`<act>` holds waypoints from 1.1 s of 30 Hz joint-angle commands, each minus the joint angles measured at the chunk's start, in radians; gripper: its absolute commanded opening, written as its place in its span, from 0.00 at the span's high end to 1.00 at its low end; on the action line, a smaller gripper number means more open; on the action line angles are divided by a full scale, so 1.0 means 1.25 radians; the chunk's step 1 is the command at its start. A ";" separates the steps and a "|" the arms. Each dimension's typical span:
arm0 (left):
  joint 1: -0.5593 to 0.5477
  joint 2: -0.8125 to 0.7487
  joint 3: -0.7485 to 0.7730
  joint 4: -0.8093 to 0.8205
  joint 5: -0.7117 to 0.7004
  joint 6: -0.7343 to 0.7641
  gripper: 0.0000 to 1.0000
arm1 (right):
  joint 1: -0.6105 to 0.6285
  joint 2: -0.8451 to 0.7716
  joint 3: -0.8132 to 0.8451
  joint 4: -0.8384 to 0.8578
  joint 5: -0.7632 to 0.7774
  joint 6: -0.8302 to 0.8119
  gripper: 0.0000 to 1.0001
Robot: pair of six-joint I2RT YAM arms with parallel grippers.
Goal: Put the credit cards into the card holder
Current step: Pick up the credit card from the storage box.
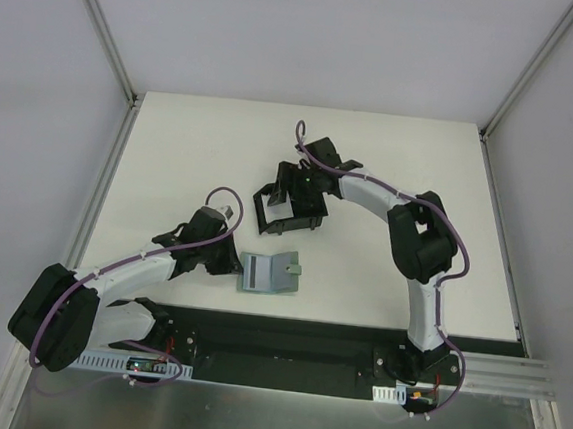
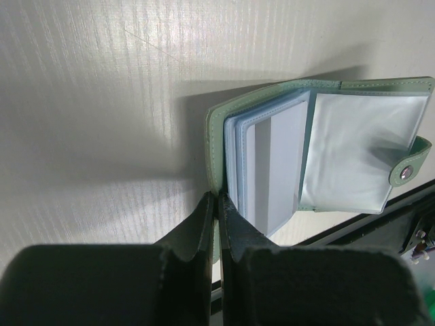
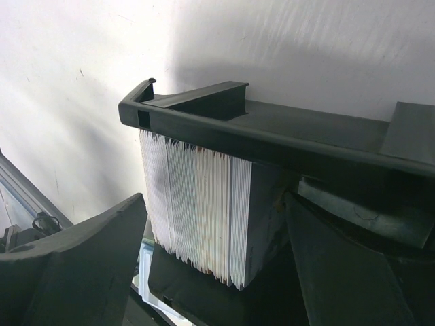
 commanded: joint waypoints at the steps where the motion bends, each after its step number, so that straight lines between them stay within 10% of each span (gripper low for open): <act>1: 0.003 -0.005 0.023 -0.014 0.004 0.018 1.00 | 0.001 -0.015 0.028 -0.026 -0.017 -0.001 0.16; 18: 0.003 -0.006 0.023 -0.015 0.002 0.020 1.00 | 0.001 -0.101 -0.005 -0.028 0.009 -0.011 0.33; 33: 0.003 0.004 0.027 -0.015 0.004 0.025 1.00 | 0.032 -0.036 0.033 -0.053 0.085 -0.024 0.15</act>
